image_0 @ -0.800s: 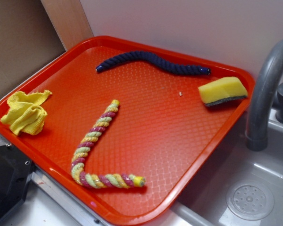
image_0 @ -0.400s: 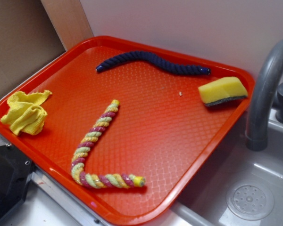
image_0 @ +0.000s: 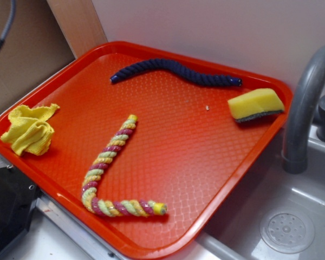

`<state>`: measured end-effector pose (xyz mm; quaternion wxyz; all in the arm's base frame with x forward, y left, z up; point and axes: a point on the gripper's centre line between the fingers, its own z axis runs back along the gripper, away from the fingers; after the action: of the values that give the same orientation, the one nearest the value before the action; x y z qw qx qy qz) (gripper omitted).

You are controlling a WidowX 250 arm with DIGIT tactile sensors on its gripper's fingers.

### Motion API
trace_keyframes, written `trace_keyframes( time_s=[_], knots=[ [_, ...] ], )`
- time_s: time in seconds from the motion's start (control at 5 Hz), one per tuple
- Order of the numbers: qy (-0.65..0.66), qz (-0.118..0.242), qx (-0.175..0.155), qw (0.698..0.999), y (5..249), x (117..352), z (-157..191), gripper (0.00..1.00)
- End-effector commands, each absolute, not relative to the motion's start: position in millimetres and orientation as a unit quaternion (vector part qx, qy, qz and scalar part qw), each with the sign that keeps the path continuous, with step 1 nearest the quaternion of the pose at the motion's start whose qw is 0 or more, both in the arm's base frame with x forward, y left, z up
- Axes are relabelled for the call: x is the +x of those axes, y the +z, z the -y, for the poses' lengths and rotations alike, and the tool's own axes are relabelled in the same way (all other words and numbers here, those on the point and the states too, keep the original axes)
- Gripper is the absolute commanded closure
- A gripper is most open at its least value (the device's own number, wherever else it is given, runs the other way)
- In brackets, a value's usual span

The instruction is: Grab the yellow cloth.

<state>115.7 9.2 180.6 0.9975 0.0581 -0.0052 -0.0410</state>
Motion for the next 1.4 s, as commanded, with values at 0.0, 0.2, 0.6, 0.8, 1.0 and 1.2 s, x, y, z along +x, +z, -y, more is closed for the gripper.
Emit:
trace_keyframes(
  time_s=[0.0,0.2,0.6,0.8,1.0,1.2],
  knots=[
    [-0.11,-0.042,0.057,0.991,110,107,-48,0.0],
    [-0.138,-0.014,0.032,0.99,83,114,-64,0.0],
    [-0.167,0.003,0.037,0.985,37,132,-69,0.0],
    [-0.163,-0.028,0.039,0.985,16,129,-76,0.0],
    [-0.089,0.022,0.033,0.995,17,108,-92,0.02],
    [-0.089,0.037,0.046,0.994,36,106,-97,1.0]
  ],
)
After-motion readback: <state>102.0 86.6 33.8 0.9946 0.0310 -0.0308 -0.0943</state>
